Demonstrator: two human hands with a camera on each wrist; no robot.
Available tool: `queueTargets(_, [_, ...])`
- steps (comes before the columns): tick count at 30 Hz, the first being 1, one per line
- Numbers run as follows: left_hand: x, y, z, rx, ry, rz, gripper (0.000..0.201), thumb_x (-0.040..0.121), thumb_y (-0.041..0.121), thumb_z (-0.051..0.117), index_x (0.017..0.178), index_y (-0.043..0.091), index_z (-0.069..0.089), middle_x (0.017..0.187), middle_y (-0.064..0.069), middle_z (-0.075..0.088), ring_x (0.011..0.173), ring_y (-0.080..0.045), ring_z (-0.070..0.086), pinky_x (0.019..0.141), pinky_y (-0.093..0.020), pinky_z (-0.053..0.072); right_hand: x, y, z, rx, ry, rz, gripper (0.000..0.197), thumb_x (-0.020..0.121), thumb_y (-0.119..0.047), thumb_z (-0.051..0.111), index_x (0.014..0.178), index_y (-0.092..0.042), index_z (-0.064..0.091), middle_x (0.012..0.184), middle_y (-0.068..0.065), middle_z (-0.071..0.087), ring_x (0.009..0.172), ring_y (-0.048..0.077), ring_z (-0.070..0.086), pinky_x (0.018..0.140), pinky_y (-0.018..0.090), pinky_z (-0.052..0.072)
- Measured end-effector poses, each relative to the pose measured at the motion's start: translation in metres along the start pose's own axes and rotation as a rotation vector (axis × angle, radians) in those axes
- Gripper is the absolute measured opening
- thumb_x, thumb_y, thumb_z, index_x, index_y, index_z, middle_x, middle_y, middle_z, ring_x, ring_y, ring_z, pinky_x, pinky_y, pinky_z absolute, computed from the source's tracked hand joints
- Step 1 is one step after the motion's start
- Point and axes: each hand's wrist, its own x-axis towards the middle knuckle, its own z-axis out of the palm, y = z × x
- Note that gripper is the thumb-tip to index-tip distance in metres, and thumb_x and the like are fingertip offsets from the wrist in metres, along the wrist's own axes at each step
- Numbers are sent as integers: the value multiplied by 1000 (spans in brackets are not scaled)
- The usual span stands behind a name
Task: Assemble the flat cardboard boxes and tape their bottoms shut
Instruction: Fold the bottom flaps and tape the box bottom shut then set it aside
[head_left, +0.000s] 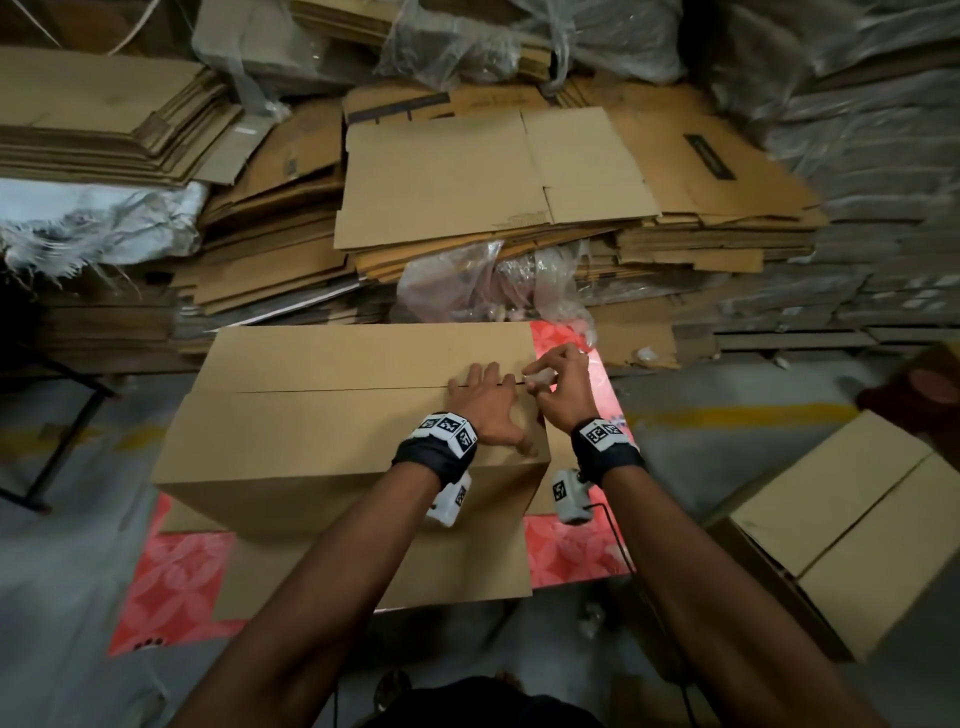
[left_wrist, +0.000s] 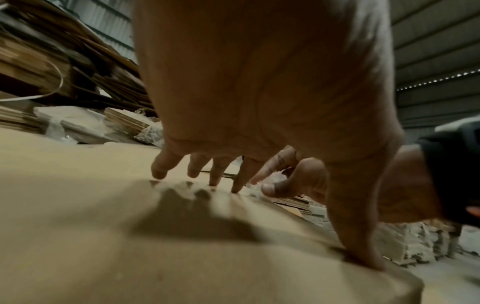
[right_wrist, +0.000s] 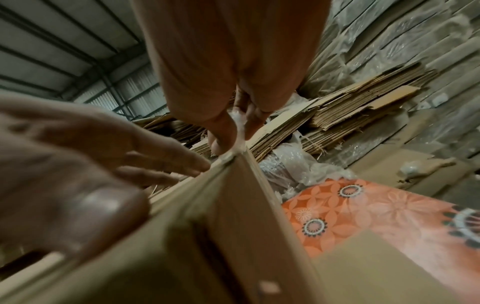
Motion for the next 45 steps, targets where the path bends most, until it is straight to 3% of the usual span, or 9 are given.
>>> queueTargets(4, [1, 0, 5, -1, -35, 11, 154, 47, 84, 79, 162, 15, 5, 171, -12, -7, 156, -38, -5, 120, -69, 7, 5, 0, -2, -27, -55, 16, 24, 74, 2, 75, 86, -19, 74, 138, 3, 30, 135, 28, 36, 111, 36, 40])
queueTargets(8, [5, 0, 6, -1, -3, 26, 153, 40, 82, 82, 159, 13, 16, 169, -12, 3, 155, -41, 3, 115, -74, 15, 2, -7, 0, -15, -63, -23, 19, 83, 5, 60, 96, -7, 67, 103, 9, 65, 97, 28, 61, 85, 38, 49])
queueTargets(16, [9, 4, 8, 7, 33, 21, 144, 41, 78, 81, 155, 12, 24, 165, -15, 13, 151, -43, 14, 111, -75, 22, -31, 56, -11, 221, 18, 325, 14, 105, -12, 51, 117, -11, 58, 80, 6, 64, 68, 26, 64, 72, 39, 51])
queueTargets(20, [11, 5, 11, 13, 44, 25, 145, 43, 78, 80, 157, 11, 22, 166, -15, 11, 152, -43, 13, 111, -75, 22, -71, 81, -19, 229, 34, 410, 21, 105, -9, 53, 88, -20, 60, 84, 8, 64, 68, 24, 63, 66, 38, 53])
queueTargets(26, [5, 20, 20, 32, 61, -16, 147, 50, 69, 83, 160, 5, 9, 168, -20, 4, 153, -45, 4, 114, -76, 12, -158, 144, -21, 12, 56, 521, 32, 86, -25, 55, 89, -2, 77, 84, 15, 73, 78, 30, 67, 71, 35, 52])
queueTargets(30, [3, 35, 45, 107, 86, 49, 134, 72, 62, 77, 159, -4, -1, 166, -29, -1, 153, -49, 0, 113, -79, 11, -209, 172, -13, -92, -55, 637, 34, 75, -35, 56, 89, -16, 80, 93, 16, 75, 89, 31, 71, 76, 31, 53])
queueTargets(36, [3, 35, 54, 179, 83, 46, 124, 83, 49, 75, 158, -6, -7, 165, -32, -6, 152, -53, -3, 112, -81, 8, -231, 160, -32, -248, -176, 707, 13, 84, -10, 72, 94, -4, 77, 96, 15, 76, 91, 28, 71, 71, 27, 45])
queueTargets(39, [4, 35, 53, 191, 68, 50, 133, 76, 55, 78, 157, -6, -8, 165, -32, -7, 152, -53, -4, 111, -81, 7, -231, 152, -32, -263, -123, 774, 49, 81, -25, 83, 117, -5, 56, 105, 12, 62, 96, 27, 59, 83, 39, 49])
queueTargets(45, [4, 34, 57, 197, 91, 46, 134, 74, 58, 76, 158, -4, -8, 165, -32, -7, 152, -52, -3, 112, -80, 10, -219, 139, -5, -293, 7, 696, 36, 68, -2, 88, 98, 1, 66, 115, 20, 54, 96, 32, 58, 81, 36, 44])
